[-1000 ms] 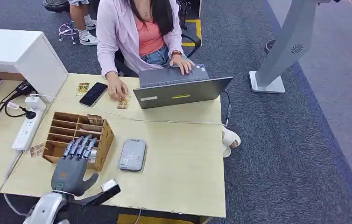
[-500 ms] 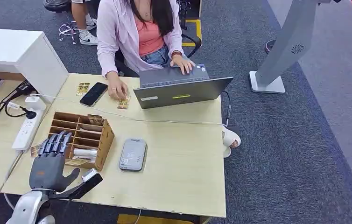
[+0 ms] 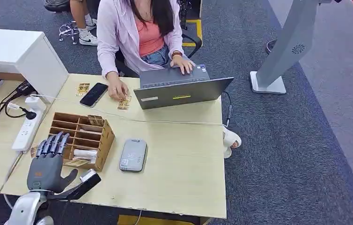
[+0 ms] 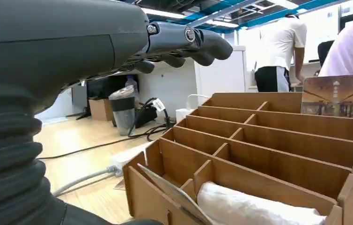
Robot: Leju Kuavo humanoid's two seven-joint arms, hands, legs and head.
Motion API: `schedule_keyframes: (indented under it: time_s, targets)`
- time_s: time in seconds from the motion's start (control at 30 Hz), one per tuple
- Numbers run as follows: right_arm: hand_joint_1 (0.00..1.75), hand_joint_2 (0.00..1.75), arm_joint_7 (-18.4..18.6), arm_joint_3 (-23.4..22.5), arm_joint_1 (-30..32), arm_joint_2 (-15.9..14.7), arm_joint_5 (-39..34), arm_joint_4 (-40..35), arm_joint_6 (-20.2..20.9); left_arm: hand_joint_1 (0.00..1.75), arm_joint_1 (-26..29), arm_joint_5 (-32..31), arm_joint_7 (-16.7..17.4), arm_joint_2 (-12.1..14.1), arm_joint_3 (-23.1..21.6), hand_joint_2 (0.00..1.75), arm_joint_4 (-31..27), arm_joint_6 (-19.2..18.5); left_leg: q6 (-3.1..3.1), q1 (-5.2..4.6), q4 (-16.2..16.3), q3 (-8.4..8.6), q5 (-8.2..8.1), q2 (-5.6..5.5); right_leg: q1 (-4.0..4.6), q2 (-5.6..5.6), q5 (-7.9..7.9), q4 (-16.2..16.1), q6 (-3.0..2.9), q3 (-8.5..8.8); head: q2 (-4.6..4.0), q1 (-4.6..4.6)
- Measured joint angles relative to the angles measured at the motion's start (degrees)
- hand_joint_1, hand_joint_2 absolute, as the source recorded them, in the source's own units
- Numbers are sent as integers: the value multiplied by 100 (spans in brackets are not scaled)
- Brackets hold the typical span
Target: Pass the card to the sensor for recognition and then transmit it.
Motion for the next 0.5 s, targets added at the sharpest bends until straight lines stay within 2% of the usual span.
schedule_keyframes:
  time_s: [0.5]
  targets:
    - [0,175,-2,4,-1,0,66,0,17,0,22,-68,-42,-98,13,175,157,-216,0,0,0,0,0,0,0,0,0,0,0,0,0,0]
